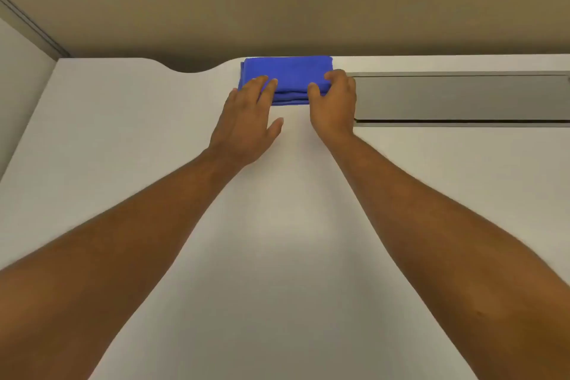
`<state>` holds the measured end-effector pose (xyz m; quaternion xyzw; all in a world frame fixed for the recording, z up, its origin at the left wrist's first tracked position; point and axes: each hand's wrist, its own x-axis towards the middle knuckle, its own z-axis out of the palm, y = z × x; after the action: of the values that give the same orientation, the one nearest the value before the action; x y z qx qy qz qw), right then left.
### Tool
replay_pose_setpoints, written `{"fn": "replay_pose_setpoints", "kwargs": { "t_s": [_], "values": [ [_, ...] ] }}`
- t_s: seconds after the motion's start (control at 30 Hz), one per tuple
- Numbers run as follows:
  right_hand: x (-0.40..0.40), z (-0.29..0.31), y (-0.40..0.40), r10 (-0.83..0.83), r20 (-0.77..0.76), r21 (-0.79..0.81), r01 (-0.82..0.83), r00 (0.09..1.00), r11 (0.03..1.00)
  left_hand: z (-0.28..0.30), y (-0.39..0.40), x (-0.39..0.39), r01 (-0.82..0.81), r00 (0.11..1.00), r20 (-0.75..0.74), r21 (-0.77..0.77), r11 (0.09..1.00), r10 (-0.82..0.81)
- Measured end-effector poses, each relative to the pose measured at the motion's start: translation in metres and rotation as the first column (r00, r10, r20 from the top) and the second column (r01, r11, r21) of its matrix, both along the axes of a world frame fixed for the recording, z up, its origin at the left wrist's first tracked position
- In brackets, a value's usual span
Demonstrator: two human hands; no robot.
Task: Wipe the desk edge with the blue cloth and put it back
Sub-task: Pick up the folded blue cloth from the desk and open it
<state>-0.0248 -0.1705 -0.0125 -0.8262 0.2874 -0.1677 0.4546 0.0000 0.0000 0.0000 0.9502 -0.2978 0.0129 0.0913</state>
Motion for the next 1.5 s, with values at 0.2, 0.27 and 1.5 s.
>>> {"fn": "replay_pose_setpoints", "kwargs": {
  "t_s": [0.2,0.27,1.5],
  "values": [
    [0.04,-0.012,-0.009,-0.128,-0.172,0.049,0.138,0.977,0.989,-0.022,-0.014,0.032,-0.015,0.994,-0.11,0.118,0.993,0.028],
    [0.044,-0.015,-0.012,-0.123,-0.222,0.06,0.14,0.967,0.988,-0.027,-0.012,0.033,-0.021,0.993,-0.109,0.151,0.988,0.038],
    [-0.306,0.121,0.295,0.501,0.042,0.395,-0.475,0.864,0.786,0.103,0.283,-0.33,-0.792,0.61,-0.789,-0.608,0.046,0.073]
  ]
}}
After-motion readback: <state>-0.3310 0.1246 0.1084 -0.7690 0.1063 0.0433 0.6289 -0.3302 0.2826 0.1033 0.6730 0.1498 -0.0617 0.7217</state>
